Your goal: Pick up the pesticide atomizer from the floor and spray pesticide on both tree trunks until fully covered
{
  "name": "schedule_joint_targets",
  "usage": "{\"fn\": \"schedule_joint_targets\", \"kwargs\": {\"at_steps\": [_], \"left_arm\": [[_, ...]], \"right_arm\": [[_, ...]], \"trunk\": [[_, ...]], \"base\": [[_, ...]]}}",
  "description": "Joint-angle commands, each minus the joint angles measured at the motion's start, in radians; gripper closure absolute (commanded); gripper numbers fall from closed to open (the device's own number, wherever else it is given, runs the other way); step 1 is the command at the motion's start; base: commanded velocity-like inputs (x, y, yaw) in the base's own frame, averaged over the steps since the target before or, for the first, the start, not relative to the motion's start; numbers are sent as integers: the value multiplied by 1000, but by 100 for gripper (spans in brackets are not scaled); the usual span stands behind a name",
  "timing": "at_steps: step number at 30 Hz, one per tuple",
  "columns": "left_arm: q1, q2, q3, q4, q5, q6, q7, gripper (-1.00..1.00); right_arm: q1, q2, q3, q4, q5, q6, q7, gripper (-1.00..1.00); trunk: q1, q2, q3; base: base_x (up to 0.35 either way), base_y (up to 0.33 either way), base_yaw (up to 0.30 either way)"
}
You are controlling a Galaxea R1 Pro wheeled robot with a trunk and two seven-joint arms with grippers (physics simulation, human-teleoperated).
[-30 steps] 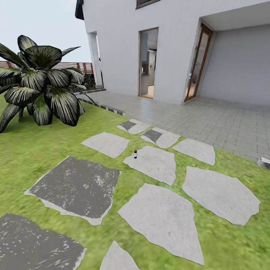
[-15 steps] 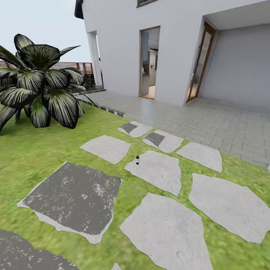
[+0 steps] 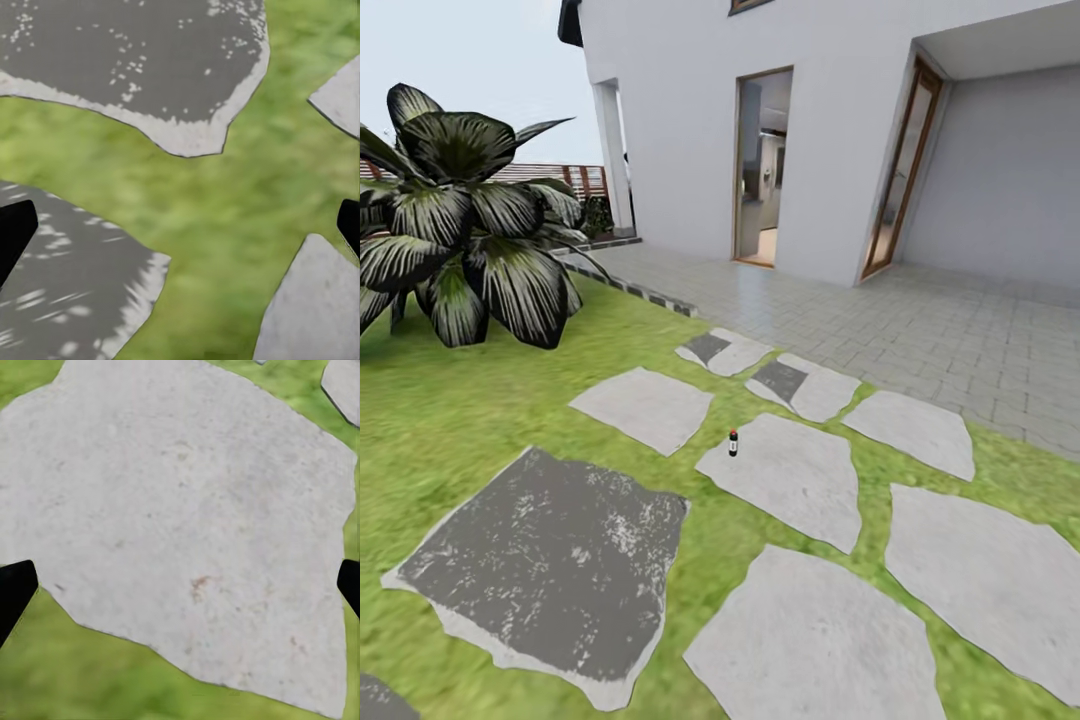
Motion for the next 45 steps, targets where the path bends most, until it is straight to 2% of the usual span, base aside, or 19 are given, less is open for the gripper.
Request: {"fn": "schedule_joint_targets", "kwargs": {"at_steps": [1, 15, 25, 32, 45], "left_arm": [[0, 0, 0, 0, 0, 0, 0, -100], [0, 0, 0, 0, 0, 0, 0, -100], [-1, 0, 1, 0, 0, 0, 0, -100], [0, 0, 2, 0, 0, 0, 0, -100], [0, 0, 2, 0, 0, 0, 0, -100]], "right_arm": [[0, 0, 0, 0, 0, 0, 0, -100], [0, 0, 0, 0, 0, 0, 3, -100], [0, 0, -1, 0, 0, 0, 4, -100], [0, 0, 0, 0, 0, 0, 5, -100], [0, 0, 0, 0, -1, 0, 5, -100]], "trunk": [[0, 0, 0], [0, 0, 0], [0, 0, 0], [0, 0, 0], [0, 0, 0]], "base": [[340, 79, 0], [340, 79, -8], [340, 86, -196], [320, 177, -210], [298, 217, -13]]}}
